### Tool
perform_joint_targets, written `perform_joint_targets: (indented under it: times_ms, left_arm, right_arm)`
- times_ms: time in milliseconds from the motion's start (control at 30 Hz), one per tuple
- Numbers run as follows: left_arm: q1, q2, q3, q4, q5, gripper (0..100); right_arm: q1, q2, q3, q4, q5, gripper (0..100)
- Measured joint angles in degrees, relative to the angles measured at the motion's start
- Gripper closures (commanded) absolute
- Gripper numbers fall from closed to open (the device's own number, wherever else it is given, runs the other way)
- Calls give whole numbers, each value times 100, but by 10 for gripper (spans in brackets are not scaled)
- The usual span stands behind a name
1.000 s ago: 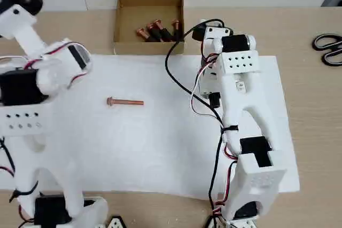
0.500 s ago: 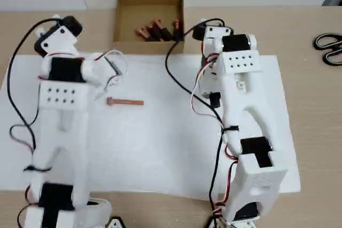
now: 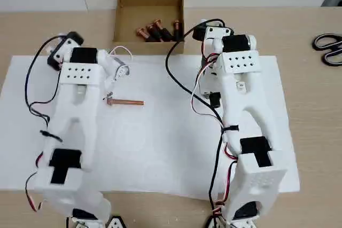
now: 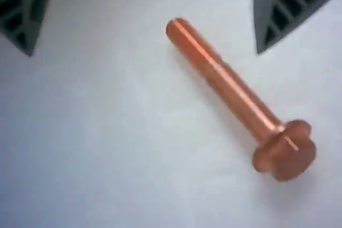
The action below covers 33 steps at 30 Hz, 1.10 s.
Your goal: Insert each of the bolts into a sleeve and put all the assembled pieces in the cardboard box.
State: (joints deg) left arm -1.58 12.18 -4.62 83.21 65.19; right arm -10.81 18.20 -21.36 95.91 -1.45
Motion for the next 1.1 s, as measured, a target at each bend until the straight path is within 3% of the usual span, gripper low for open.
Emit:
perform_joint_targets:
  times_ms: [233, 1100]
  left_arm:
    - [-176, 642, 0, -53, 457, 750]
    - [-18, 862, 35, 79, 475, 750]
  right_arm:
    - [0, 0, 0, 0, 0, 988]
    - [-9, 158, 9, -26, 0, 988]
